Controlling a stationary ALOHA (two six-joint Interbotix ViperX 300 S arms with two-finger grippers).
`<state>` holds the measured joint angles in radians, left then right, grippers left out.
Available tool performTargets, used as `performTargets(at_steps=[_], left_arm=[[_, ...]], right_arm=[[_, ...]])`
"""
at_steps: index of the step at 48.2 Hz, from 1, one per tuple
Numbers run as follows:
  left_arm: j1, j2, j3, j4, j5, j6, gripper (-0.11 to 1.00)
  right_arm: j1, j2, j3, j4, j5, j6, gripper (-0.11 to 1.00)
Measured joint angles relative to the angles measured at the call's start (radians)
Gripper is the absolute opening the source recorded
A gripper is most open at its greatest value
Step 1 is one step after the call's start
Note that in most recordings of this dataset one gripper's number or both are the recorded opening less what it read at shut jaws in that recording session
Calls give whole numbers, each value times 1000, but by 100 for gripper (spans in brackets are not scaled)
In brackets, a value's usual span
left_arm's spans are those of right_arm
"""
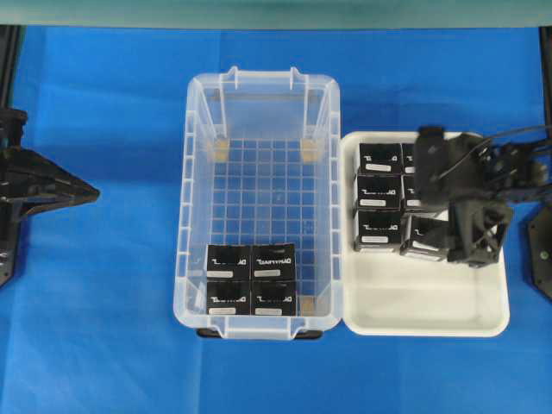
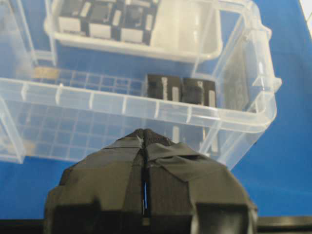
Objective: Pick the box from inside the plastic case
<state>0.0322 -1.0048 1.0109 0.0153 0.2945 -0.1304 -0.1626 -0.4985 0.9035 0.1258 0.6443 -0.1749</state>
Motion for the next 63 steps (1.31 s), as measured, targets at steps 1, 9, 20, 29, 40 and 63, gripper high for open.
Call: performTargets(at_steps=[1, 9, 20, 29, 40, 63], left_arm=[[0, 0, 0, 0, 2, 0, -7], [-2, 0, 0, -2, 0, 0, -7], [-2, 0, 0, 0, 0, 0, -7], [-2, 0, 0, 0, 0, 6, -7], [-2, -18, 0, 0, -55, 12, -7], [-8, -64, 0, 0, -106, 15, -7]], right_arm=[[-3, -18, -6, -2, 0, 6, 92], [-11, -187, -44, -5, -11, 23, 92], [28, -425, -40, -8, -41, 21, 92], [75, -532, -25, -6, -95, 26, 92], [107, -555, 6, -5, -218, 26, 92], [107, -667, 63, -5, -285, 75, 92]])
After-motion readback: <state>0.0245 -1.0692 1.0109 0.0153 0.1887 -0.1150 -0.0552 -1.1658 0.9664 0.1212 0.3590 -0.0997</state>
